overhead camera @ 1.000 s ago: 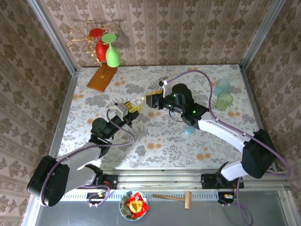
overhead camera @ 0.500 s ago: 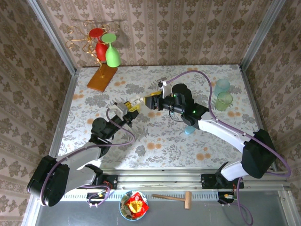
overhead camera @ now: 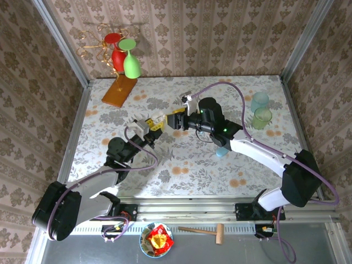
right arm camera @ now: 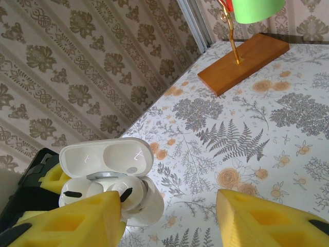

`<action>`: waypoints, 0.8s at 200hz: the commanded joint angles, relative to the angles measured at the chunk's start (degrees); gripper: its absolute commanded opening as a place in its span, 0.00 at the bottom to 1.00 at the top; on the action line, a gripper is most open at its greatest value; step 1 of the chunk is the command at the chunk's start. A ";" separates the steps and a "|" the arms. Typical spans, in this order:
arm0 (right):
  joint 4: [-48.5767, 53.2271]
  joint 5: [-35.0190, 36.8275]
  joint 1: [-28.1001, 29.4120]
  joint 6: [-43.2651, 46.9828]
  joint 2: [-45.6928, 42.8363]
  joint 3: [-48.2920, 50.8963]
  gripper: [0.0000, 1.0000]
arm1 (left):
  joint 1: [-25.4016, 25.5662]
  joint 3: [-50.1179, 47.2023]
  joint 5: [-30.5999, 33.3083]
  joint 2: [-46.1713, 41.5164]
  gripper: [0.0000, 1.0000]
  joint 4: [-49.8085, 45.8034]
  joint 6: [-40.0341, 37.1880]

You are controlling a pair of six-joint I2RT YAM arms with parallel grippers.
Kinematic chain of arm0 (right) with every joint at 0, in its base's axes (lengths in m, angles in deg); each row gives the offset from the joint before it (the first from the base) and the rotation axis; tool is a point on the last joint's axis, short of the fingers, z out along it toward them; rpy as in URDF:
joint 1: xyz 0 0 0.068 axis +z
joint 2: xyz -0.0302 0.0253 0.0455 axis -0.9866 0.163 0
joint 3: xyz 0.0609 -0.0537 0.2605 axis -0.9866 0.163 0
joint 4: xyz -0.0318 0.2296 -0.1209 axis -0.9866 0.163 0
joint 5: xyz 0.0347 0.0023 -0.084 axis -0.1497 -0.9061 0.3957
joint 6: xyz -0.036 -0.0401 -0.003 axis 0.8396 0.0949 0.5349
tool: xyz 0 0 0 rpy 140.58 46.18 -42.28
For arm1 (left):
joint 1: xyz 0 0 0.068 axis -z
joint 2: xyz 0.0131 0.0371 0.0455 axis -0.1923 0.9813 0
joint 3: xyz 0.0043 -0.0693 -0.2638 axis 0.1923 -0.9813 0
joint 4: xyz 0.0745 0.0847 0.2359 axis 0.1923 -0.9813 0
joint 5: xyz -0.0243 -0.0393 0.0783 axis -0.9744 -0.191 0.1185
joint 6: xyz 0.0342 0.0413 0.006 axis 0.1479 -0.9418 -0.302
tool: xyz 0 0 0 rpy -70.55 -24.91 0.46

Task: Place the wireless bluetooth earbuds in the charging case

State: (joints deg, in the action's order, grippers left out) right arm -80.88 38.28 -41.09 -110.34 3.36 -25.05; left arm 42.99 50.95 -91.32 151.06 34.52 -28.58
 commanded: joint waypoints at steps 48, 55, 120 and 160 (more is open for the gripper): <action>2.77 -1.40 0.97 2.14 3.31 -4.21 0.54 | 0.09 2.29 -1.45 0.32 0.00 3.51 1.32; 2.81 -1.48 1.05 2.27 3.46 -4.41 0.55 | 0.09 2.32 -1.53 0.37 0.00 3.50 1.21; 0.40 -2.24 0.92 3.22 0.33 -2.91 0.66 | -0.51 1.66 -2.07 0.91 0.00 3.87 -0.47; -3.27 -2.80 -0.45 0.52 -2.91 -0.64 0.77 | -2.76 0.14 -8.72 3.37 0.00 6.41 -6.79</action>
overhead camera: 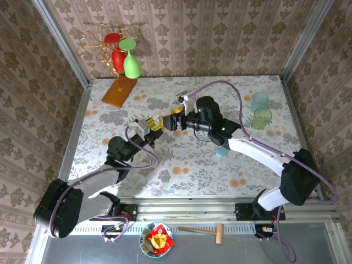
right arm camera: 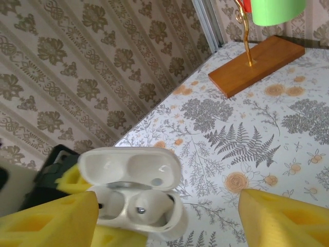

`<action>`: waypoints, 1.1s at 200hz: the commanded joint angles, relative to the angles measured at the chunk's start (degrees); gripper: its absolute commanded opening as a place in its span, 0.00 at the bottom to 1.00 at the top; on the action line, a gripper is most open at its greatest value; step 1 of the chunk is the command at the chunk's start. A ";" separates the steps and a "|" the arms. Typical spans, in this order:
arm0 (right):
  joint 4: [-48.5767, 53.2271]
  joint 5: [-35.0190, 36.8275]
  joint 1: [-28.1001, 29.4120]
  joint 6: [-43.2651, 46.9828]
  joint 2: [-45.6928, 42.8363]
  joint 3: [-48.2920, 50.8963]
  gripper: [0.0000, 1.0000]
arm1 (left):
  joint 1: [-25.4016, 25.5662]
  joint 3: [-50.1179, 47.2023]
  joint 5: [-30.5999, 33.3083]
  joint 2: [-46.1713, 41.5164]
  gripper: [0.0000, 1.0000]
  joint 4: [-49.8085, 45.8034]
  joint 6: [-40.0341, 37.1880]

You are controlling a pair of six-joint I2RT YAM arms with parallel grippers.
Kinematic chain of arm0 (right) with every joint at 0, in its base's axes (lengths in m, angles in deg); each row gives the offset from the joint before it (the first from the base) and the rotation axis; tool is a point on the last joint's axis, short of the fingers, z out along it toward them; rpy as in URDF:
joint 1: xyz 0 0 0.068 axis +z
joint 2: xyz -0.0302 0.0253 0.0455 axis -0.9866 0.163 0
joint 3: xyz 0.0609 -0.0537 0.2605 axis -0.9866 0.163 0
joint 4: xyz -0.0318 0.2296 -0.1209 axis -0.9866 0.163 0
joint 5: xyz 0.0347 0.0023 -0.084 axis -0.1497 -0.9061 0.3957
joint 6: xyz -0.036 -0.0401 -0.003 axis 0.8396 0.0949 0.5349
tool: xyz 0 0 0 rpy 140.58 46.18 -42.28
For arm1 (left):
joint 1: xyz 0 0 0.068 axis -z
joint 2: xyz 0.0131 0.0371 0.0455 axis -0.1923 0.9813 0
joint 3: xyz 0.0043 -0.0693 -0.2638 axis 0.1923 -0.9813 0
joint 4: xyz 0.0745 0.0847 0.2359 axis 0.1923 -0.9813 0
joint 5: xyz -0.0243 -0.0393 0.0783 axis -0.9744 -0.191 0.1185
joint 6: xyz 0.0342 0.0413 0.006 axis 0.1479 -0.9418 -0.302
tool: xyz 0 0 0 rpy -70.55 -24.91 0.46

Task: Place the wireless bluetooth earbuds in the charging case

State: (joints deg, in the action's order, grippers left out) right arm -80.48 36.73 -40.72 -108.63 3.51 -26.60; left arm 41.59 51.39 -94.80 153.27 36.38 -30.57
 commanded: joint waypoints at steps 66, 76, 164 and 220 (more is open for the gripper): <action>14.80 5.43 -1.11 -0.62 0.98 -9.91 0.78 | -1.94 -1.96 -10.02 2.82 0.00 6.25 -20.15; 19.55 6.31 -1.07 -0.25 2.54 -12.74 0.78 | -1.94 -2.04 -10.09 2.52 0.00 5.37 -23.46; 35.34 3.85 -0.96 0.70 8.52 -20.57 0.79 | -2.00 -0.86 -6.57 0.14 0.00 0.47 -28.20; 35.38 3.76 -0.96 1.06 6.54 -18.02 0.80 | -2.42 0.95 -3.56 -0.17 0.00 -0.70 -19.64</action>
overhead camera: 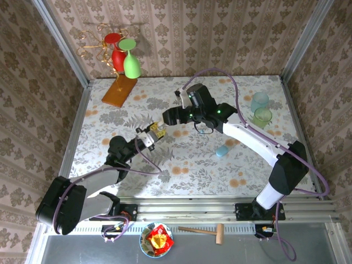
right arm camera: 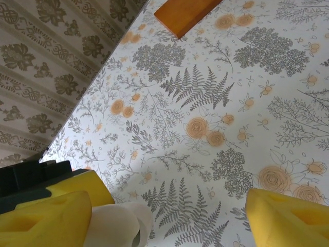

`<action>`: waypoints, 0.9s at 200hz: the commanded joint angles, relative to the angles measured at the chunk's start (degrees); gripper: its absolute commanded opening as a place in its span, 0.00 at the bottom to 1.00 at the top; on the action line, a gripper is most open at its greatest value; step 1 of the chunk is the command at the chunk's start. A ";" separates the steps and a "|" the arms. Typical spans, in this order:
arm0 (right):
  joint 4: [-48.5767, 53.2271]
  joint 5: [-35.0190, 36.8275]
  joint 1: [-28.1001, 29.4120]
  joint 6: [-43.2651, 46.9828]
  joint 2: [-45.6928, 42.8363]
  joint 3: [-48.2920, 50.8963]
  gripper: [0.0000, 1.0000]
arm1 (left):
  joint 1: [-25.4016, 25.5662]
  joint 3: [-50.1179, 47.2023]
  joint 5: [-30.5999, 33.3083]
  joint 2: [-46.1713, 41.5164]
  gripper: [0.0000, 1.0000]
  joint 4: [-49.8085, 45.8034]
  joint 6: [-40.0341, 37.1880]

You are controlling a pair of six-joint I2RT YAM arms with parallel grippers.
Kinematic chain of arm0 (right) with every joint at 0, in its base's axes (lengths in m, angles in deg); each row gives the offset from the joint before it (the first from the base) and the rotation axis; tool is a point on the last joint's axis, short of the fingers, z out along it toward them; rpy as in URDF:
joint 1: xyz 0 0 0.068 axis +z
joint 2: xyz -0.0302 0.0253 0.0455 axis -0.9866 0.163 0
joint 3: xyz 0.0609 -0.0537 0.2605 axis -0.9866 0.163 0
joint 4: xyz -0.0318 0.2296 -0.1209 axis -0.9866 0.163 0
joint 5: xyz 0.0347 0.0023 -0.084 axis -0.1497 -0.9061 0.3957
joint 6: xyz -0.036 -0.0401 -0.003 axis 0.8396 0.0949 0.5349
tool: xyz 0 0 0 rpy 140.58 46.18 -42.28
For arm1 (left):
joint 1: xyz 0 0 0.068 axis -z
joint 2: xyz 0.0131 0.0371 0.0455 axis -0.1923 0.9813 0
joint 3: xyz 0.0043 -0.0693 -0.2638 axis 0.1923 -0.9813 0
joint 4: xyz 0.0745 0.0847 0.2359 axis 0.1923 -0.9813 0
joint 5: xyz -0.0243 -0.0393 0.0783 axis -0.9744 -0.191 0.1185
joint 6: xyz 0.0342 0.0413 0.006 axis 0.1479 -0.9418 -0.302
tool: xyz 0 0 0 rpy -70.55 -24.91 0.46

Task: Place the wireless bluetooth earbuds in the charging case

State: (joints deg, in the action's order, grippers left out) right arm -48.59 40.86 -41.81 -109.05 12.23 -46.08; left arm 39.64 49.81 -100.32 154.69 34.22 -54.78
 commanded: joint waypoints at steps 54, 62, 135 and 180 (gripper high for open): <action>0.61 -1.64 -0.01 1.74 -3.14 1.98 0.80 | -0.52 3.52 2.92 -2.92 0.00 -1.73 10.00; -0.27 -2.05 0.03 1.57 -3.40 2.20 0.80 | -0.53 3.55 2.89 -2.96 0.00 -1.96 10.81; -13.63 -2.13 0.01 5.02 -10.26 12.81 0.81 | -4.82 6.58 15.75 -1.45 0.00 -14.80 29.37; -17.03 -1.07 0.02 6.66 -12.29 17.61 0.83 | -10.16 7.94 22.38 4.34 0.00 -24.20 46.77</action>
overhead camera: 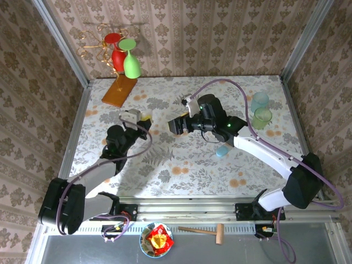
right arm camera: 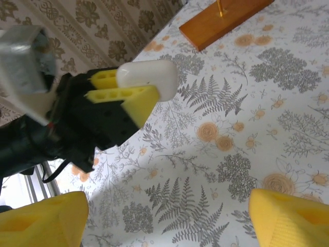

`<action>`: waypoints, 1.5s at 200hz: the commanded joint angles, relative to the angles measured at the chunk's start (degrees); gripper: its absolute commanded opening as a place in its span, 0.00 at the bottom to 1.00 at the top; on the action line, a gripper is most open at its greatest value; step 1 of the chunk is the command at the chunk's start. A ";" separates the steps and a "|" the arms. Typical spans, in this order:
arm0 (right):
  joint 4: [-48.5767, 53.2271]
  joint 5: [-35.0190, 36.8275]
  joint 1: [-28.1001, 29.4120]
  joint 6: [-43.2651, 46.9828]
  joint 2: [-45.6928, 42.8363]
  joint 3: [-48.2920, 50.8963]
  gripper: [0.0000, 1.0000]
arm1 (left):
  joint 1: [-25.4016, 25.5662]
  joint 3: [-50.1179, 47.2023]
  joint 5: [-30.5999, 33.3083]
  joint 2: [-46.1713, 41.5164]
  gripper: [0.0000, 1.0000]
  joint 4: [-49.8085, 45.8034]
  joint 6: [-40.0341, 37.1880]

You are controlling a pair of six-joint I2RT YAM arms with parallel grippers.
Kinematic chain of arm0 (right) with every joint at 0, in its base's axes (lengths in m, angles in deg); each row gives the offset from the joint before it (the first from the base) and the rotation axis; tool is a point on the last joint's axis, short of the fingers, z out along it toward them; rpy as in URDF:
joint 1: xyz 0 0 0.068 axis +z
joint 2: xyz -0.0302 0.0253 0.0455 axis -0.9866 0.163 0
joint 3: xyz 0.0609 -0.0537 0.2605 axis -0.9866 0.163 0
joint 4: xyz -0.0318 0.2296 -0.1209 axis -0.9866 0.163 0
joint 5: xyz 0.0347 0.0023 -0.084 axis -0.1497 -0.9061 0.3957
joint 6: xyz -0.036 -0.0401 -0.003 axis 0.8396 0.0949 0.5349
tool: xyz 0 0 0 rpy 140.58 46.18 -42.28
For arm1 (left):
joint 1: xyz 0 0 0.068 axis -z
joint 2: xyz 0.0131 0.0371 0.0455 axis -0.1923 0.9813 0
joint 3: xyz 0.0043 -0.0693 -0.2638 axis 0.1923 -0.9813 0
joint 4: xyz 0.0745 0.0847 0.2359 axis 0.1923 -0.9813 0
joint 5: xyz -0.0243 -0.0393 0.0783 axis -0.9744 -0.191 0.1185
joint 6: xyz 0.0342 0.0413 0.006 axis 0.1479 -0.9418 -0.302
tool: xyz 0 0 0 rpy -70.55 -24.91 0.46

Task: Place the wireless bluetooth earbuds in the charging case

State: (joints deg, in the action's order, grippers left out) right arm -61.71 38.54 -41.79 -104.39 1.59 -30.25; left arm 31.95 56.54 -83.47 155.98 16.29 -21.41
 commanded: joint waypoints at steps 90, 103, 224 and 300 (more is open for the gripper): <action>-5.51 0.12 0.02 2.76 4.02 2.89 0.93 | -11.04 6.75 3.76 18.11 0.08 -19.77 33.54; -5.72 0.26 -0.06 2.71 4.31 2.81 0.93 | -12.19 6.62 1.91 20.38 0.09 -17.88 35.46; -4.12 11.51 -3.25 -2.46 -1.69 6.70 0.93 | -10.12 4.44 13.81 8.29 0.97 -24.88 26.79; 5.01 26.55 -14.40 -21.63 -11.78 19.91 0.91 | 10.66 -0.19 25.24 5.51 1.00 -0.77 -10.69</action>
State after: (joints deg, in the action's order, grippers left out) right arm -62.76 59.85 -52.28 -116.61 -7.53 -13.40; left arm 36.54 57.09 -60.74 158.49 3.99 -14.13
